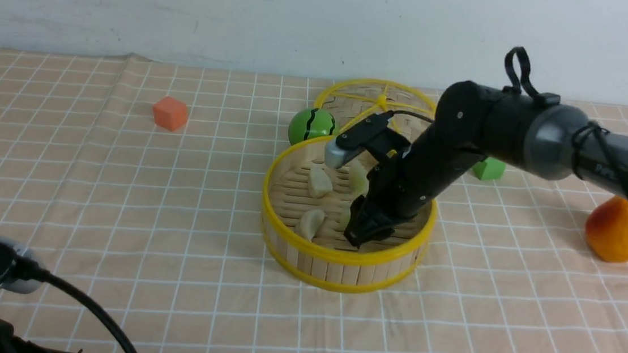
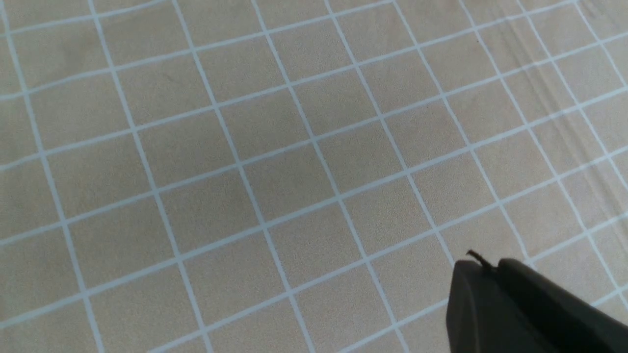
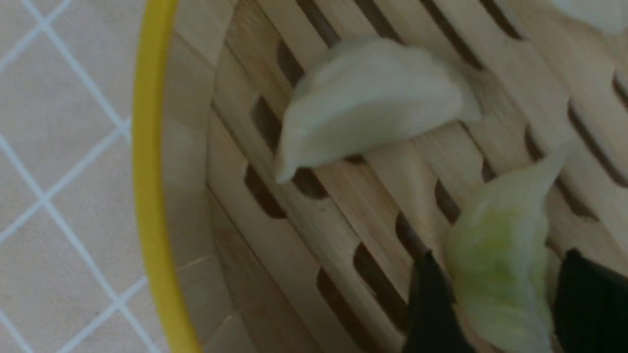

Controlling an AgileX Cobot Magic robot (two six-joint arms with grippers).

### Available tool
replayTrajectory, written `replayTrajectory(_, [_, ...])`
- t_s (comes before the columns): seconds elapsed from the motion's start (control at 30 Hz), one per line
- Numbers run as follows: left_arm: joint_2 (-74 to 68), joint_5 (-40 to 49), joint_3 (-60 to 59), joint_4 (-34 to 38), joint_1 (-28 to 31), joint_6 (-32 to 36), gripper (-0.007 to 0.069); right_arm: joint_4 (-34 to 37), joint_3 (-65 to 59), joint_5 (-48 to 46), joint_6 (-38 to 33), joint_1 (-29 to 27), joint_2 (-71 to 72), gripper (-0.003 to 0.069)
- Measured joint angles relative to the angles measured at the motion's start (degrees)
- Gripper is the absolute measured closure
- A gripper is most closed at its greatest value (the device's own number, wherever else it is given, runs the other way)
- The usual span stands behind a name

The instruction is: Put the dumplings into the steamer on the table with the brown tablecloth.

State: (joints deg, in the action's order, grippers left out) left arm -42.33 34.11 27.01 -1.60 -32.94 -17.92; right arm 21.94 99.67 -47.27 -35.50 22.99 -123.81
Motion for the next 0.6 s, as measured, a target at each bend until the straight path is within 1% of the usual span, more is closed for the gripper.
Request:
replayTrajectory(0.03, [0.00, 0.13, 0.00, 0.00, 0.00, 0.00, 0.0586, -0.31, 0.14, -0.14, 0.69, 0.00, 0.23, 0.0250])
replayTrajectory(0.07, [0.00, 0.56, 0.00, 0.00, 0.00, 0.00, 0.0586, -1.73, 1.05, -1.62, 2.28, 0.00, 1.46, 0.0183])
replayTrajectory(0.1, [0.00, 0.77, 0.00, 0.00, 0.00, 0.00, 0.0586, -2.76, 2.07, -3.26, 3.36, 0.00, 2.53, 0.0151])
replayTrajectory(0.17, [0.00, 0.93, 0.00, 0.00, 0.00, 0.00, 0.0586, -4.99, 4.10, -6.69, 5.62, 0.00, 4.91, 0.0122])
replayTrajectory(0.23, [0.00, 1.01, 0.00, 0.00, 0.00, 0.00, 0.0586, -9.44, 8.83, -12.07, 10.21, 0.00, 9.39, 0.0122])
replayTrajectory(0.33, [0.00, 1.07, 0.00, 0.00, 0.00, 0.00, 0.0586, -13.86, 13.64, -16.66, 15.66, 0.00, 15.05, 0.0167])
replayTrajectory(0.4, [0.00, 1.14, 0.00, 0.00, 0.00, 0.00, 0.0586, -18.81, 17.40, -20.35, 20.73, 0.00, 22.93, 0.0277])
replayTrajectory(0.5, [0.00, 1.14, 0.00, 0.00, 0.00, 0.00, 0.0585, -21.94, 17.54, -22.18, 24.96, 0.00, 33.46, 0.0459])
replayTrajectory(0.57, [0.00, 1.14, 0.00, 0.00, 0.00, 0.00, 0.0585, -22.60, 16.67, -22.39, 26.00, -0.06, 36.71, 0.0519])
replayTrajectory(0.6, [0.00, 1.19, 0.00, 0.00, 0.00, 0.00, 0.0582, -22.69, 13.59, -22.53, 27.71, -0.06, 41.87, 0.0610])
